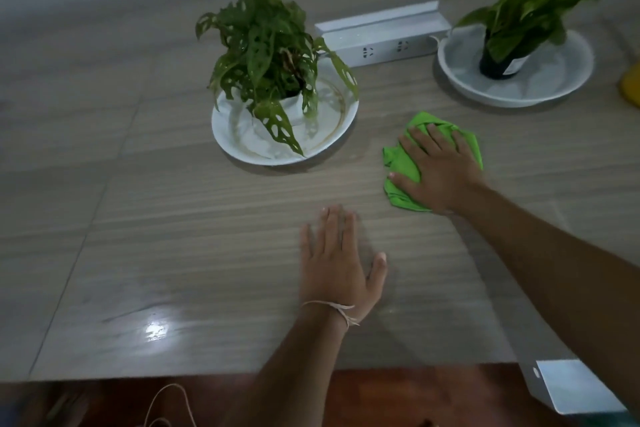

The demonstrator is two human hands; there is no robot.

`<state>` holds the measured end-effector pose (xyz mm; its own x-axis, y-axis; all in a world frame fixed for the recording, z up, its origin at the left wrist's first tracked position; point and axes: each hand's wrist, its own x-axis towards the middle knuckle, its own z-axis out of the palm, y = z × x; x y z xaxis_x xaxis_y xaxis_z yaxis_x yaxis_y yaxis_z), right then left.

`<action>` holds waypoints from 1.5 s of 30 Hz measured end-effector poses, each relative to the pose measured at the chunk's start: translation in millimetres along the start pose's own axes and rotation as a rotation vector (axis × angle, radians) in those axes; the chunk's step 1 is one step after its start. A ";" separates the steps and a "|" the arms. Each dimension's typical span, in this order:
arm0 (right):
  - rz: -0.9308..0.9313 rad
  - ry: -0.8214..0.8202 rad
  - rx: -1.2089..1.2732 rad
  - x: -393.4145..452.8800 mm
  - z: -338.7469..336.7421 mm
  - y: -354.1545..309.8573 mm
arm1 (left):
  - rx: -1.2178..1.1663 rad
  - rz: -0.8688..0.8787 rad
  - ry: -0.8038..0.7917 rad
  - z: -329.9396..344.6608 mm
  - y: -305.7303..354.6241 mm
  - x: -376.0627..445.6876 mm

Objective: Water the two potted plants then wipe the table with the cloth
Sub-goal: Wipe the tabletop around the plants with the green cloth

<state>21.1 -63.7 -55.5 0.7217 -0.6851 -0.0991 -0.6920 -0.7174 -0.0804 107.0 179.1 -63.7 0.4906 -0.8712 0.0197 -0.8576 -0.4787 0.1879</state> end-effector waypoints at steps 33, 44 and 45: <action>-0.302 0.047 0.003 -187.9 22.4 -15.9 | -0.019 -0.033 0.087 1.3 3.1 -3.2; 0.210 0.041 0.005 -77.4 4.0 62.0 | 0.006 -0.040 0.071 -0.5 1.7 1.2; 0.235 0.007 0.005 -60.2 3.6 52.1 | 0.004 -0.039 0.068 -1.0 1.5 0.7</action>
<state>-58.4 -59.4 -57.3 0.5405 -0.8344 -0.1084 -0.8413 -0.5371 -0.0605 106.2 177.9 -62.5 0.5332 -0.8423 0.0791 -0.8380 -0.5131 0.1858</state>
